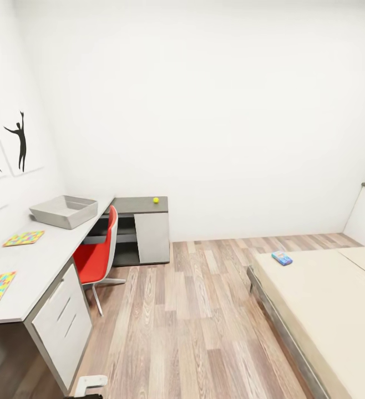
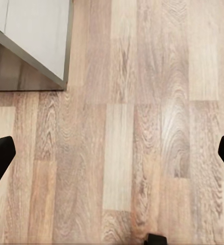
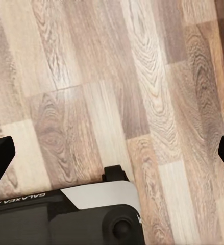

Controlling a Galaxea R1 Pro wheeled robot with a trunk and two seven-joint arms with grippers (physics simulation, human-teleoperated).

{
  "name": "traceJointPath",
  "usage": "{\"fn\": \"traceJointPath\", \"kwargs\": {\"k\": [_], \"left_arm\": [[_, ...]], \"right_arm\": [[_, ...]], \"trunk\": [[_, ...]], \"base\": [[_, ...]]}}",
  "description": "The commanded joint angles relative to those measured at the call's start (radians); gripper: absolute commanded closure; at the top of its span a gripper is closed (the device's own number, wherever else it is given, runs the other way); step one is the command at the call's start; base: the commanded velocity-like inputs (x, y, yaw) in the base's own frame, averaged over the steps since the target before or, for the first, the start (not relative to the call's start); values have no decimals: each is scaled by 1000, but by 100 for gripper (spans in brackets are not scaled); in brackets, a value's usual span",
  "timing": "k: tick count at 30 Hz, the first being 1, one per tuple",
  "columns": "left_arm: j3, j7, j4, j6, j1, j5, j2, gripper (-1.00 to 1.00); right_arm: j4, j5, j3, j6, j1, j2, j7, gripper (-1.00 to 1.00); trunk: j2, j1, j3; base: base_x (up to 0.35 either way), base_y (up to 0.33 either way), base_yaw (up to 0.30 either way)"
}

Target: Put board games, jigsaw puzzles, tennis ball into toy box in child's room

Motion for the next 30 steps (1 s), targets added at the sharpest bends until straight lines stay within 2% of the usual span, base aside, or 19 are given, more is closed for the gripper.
{"fn": "traceJointPath", "kwargs": {"k": [1,15,21,30], "left_arm": [[1,1,0,1,-1,1,-1,-100],[0,-19,5,45,-1,3,2,-100],[1,-59,5,64,-1,3,2,-100],[4,-132,5,169,-1,5,4,-100]], "right_arm": [[-2,-4,-3,2,0,1,-3,-100],[-2,-6,-2,-20,5,4,-3,-100],[-2,-5,-1,-16,5,5,-1,-100],[1,-5,0,-11,5,11,0,-100]], "trunk": [[6,-4,2],[104,-57,45],[146,-80,64],[209,-115,88]], "base": [[0,0,0],[0,0,0],[0,0,0],[0,0,0]]}}
